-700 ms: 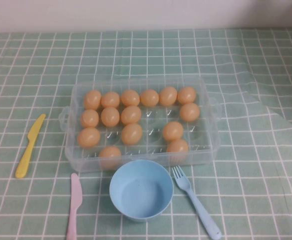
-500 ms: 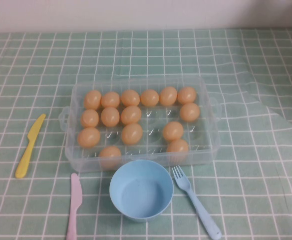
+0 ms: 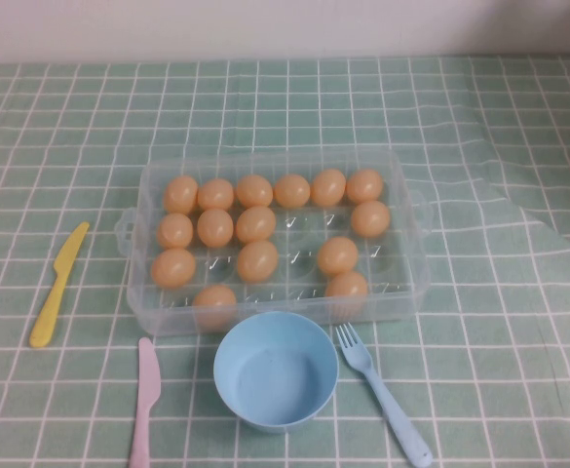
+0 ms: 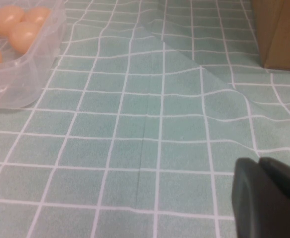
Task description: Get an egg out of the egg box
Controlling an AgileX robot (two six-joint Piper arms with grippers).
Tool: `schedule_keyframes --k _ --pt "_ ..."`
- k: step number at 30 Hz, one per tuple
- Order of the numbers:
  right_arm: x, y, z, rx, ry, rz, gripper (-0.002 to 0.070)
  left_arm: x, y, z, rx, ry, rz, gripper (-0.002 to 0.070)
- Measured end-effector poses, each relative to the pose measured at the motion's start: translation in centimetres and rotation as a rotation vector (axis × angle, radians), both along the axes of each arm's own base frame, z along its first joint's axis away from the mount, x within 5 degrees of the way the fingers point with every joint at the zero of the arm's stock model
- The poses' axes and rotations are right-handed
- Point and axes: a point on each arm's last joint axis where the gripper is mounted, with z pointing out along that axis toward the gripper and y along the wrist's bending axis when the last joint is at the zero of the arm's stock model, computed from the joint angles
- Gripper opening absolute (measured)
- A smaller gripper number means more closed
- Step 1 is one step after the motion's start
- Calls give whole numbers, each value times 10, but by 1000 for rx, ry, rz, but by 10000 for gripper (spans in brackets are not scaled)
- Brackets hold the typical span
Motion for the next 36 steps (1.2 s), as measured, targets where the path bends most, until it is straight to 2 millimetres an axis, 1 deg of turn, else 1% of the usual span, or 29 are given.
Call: schedule_keyframes --k 22,25,33,36 --pt "0 0 0 0 0 0 -17 0 0 0 -16 -2 -1 -4" --pt "0 0 0 0 0 0 -17 0 -3 3 -113 -15 -1 -4" --pt "0 0 0 0 0 0 -17 2 -7 18 -600 -88 41 -3" --pt "0 0 0 0 0 0 -17 3 -7 22 -719 -104 53 -3"
